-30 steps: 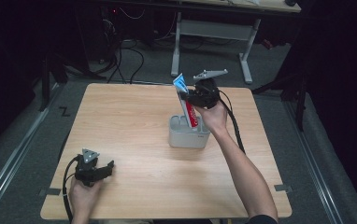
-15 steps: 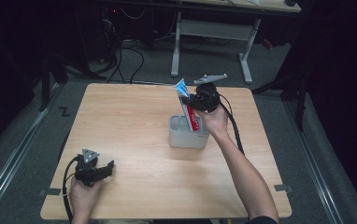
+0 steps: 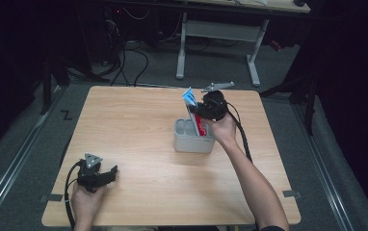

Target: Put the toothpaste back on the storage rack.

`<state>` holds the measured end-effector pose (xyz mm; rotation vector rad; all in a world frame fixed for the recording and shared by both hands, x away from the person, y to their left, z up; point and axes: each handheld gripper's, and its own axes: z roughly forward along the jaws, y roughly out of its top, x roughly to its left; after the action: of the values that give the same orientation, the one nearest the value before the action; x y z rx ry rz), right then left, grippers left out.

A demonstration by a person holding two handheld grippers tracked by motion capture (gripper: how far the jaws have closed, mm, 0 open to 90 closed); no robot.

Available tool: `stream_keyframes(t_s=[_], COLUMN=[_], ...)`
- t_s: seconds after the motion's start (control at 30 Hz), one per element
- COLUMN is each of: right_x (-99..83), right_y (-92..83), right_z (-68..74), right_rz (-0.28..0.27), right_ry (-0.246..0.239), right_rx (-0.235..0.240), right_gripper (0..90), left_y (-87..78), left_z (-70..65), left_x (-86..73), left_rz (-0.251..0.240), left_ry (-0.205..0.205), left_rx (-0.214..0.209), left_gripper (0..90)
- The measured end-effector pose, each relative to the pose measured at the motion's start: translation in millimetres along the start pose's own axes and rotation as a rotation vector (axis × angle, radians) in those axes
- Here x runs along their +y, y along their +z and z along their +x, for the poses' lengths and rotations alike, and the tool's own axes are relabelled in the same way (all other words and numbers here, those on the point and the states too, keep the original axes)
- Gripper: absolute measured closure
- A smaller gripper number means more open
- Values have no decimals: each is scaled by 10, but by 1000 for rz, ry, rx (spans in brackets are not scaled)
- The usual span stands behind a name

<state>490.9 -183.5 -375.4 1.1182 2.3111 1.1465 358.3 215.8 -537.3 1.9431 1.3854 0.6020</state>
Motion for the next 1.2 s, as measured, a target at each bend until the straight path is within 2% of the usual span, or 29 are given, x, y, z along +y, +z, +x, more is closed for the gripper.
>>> stream_keyframes(t_s=[0.43, 0.6, 1.2], right_x=[-94, -146, -160], right_y=[70, 72, 61], right_z=[24, 31, 79], right_rz=[13, 22, 27], right_ry=[-10, 1, -23], right_rx=[10, 22, 8], right_gripper=[729, 728, 725], left_y=[0, 0, -1], left_z=[0, 0, 6], left_x=[0, -1, -1], left_rz=[1, -1, -2], left_ry=[-1, -1, -5], left_rx=[-1, 0, -7], left_gripper=[264, 264, 264])
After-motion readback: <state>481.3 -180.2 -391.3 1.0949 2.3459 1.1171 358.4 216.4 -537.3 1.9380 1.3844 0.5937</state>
